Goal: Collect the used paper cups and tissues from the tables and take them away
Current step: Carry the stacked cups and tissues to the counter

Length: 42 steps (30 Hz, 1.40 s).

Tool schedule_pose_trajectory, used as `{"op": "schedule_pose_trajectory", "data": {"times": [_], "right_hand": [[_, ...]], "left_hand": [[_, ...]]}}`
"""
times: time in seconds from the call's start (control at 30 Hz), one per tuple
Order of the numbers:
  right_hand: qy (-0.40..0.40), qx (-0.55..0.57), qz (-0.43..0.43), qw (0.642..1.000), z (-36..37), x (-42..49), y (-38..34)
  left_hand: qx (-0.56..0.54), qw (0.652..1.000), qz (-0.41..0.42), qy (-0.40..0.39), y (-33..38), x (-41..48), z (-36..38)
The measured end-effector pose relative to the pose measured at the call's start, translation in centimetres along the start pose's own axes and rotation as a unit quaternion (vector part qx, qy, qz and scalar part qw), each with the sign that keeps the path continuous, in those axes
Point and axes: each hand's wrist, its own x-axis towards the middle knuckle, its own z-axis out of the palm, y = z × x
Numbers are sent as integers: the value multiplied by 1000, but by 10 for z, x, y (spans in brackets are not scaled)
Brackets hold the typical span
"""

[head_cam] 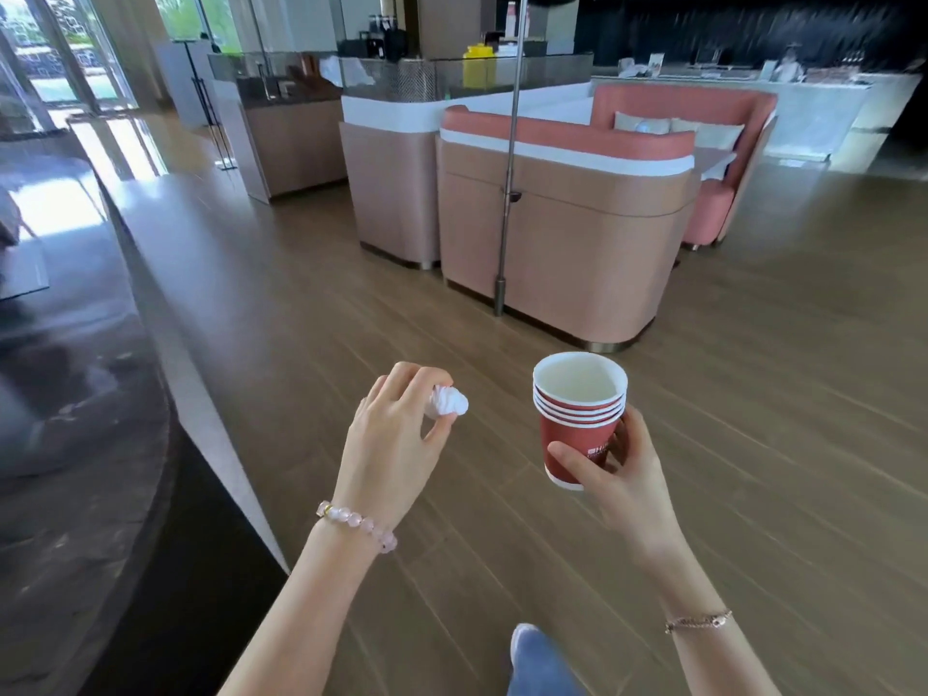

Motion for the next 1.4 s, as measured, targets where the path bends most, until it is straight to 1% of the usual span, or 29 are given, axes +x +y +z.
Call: {"op": "schedule_pose_trajectory", "data": {"times": [0.2, 0.37, 0.6, 0.83, 1.0, 1.13, 1.4], "right_hand": [[-60, 14, 4, 998, 16, 138, 20], [-101, 9, -7, 995, 31, 256, 24], [-152, 5, -3, 988, 78, 379, 38], [-189, -7, -6, 982, 169, 495, 63], [-205, -11, -17, 979, 253, 582, 64], [-215, 0, -19, 976, 318, 643, 62], [-269, 4, -17, 963, 435, 733, 66]], "left_hand": [[16, 999, -40, 11, -40, 94, 59], [8, 995, -91, 45, -76, 174, 102], [18, 988, -140, 67, -136, 254, 143], [32, 982, -156, 98, -240, 345, 166], [20, 981, -158, 111, -326, 422, 163], [45, 980, -155, 117, -383, 479, 156], [86, 968, -188, 140, -487, 541, 142]]}}
